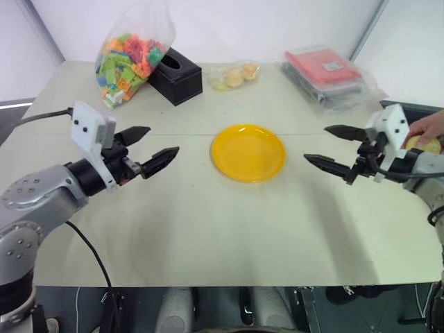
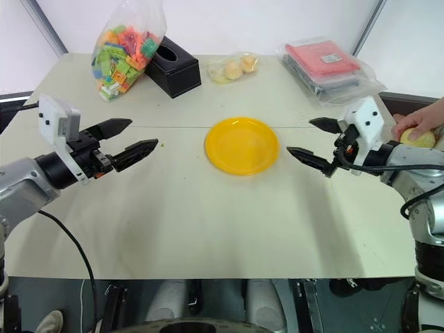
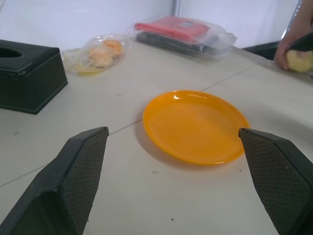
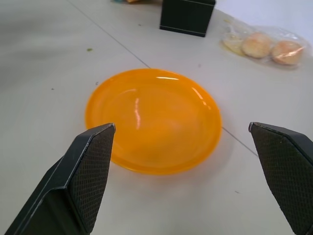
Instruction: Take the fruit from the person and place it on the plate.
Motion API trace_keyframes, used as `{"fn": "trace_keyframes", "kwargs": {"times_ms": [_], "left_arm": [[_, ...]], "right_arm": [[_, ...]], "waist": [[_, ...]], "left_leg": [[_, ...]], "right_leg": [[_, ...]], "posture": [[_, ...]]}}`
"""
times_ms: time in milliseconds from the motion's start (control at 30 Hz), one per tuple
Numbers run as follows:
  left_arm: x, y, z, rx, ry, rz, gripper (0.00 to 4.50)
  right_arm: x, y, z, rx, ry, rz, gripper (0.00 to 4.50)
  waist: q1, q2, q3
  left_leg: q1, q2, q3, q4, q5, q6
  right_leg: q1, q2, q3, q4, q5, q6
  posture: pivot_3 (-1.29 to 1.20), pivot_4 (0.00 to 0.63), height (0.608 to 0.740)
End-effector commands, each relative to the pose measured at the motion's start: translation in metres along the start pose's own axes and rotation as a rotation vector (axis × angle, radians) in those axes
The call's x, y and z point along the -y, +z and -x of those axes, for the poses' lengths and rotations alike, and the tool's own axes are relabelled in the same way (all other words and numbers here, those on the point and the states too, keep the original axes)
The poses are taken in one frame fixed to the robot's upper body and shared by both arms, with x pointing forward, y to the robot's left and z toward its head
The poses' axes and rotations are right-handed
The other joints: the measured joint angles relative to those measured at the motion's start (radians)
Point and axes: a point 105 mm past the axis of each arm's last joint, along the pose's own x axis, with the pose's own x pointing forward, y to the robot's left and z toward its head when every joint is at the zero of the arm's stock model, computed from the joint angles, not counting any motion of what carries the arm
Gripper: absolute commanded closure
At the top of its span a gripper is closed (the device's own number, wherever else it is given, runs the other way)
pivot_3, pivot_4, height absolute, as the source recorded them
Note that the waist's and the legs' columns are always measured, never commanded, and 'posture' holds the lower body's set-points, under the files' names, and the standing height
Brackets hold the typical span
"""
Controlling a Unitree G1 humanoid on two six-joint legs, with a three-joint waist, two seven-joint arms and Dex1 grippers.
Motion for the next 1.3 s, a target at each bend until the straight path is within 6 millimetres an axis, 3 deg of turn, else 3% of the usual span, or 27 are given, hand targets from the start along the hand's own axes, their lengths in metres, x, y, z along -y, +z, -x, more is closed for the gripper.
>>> {"fn": "trace_keyframes", "kwargs": {"times_ms": [33, 600, 1300], "left_arm": [[-0.003, 0.009, 0.000, 0.043, 0.025, -0.027, 0.03], [-0.006, 0.007, -0.014, 0.061, -0.009, -0.035, 0.03], [-0.001, 0.010, -0.018, 0.068, -0.054, -0.044, 0.03]], "right_arm": [[0.003, 0.014, 0.006, 0.031, -0.017, 0.045, 0.00], [0.001, 0.018, 0.018, 0.030, -0.077, 0.050, 0.00], [-0.002, 0.019, 0.015, 0.041, -0.073, 0.047, 0.00]], "waist": [[0.000, 0.000, 0.000], [0.000, 0.000, 0.000], [0.000, 0.000, 0.000]], "left_leg": [[0.000, 0.000, 0.000, 0.000, 0.000, 0.000], [0.000, 0.000, 0.000, 0.000, 0.000, 0.000], [0.000, 0.000, 0.000, 0.000, 0.000, 0.000]], "right_leg": [[0.000, 0.000, 0.000, 0.000, 0.000, 0.000], [0.000, 0.000, 0.000, 0.000, 0.000, 0.000], [0.000, 0.000, 0.000, 0.000, 0.000, 0.000]], "posture": [[0.00, 0.150, 0.731], [0.00, 0.150, 0.731], [0.00, 0.150, 0.731]]}}
